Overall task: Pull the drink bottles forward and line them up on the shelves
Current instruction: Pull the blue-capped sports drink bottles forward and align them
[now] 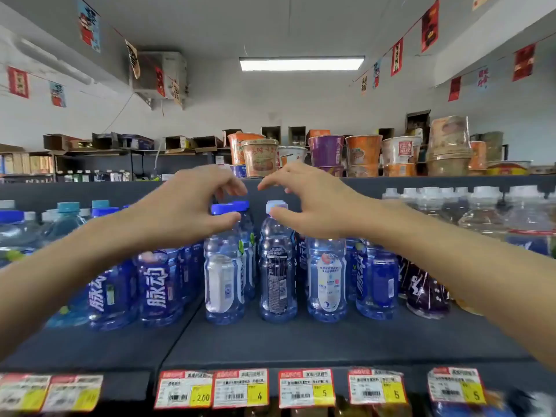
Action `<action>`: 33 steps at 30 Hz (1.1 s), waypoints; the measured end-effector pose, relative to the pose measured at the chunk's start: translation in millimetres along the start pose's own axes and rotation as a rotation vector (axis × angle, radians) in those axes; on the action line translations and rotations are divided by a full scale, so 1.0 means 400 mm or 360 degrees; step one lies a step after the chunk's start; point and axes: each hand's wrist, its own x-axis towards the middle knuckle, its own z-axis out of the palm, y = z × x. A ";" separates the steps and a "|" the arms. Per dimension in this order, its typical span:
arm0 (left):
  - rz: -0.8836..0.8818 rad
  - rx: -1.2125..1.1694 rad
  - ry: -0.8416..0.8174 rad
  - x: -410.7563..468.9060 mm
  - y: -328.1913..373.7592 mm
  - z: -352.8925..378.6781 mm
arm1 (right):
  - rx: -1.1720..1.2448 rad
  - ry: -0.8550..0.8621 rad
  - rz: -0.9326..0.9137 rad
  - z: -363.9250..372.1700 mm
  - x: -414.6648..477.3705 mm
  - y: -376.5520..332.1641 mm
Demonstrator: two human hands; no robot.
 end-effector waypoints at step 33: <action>-0.0343 -0.0179 -0.0771 0.030 -0.195 0.031 | -0.0150 -0.0705 0.0334 0.045 0.141 0.054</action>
